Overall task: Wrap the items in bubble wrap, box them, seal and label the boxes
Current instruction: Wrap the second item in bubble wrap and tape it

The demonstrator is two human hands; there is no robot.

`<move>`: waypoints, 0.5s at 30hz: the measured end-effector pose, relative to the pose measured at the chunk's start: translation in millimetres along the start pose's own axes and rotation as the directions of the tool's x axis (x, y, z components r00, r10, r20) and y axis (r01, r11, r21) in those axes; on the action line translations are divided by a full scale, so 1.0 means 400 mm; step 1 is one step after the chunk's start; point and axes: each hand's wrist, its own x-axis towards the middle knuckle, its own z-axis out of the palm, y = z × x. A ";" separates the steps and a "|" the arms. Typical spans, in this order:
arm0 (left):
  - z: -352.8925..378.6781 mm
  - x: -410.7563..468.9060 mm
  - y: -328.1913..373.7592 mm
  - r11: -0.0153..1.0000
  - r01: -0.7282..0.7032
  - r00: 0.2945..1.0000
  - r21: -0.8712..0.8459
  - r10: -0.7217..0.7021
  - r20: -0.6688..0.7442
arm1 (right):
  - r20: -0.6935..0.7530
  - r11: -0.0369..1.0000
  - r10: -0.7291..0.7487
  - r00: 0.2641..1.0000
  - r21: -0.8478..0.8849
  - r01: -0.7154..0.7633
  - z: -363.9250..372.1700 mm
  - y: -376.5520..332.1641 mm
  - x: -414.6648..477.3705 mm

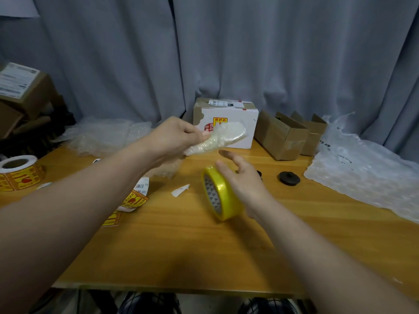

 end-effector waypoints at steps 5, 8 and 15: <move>0.030 -0.015 -0.029 0.916 0.193 0.956 -0.353 -0.094 0.279 | 0.005 0.981 -0.134 0.991 -0.143 0.133 -0.020 -0.007 0.010; 0.047 -0.023 -0.033 0.968 0.157 0.954 -0.196 -0.097 0.284 | -0.019 0.975 -0.122 0.992 -0.191 0.116 -0.024 -0.005 0.018; 0.072 0.006 -0.069 0.906 -0.299 0.948 0.301 0.317 -0.013 | -0.059 0.980 -0.052 0.997 -0.193 0.040 -0.001 0.012 0.024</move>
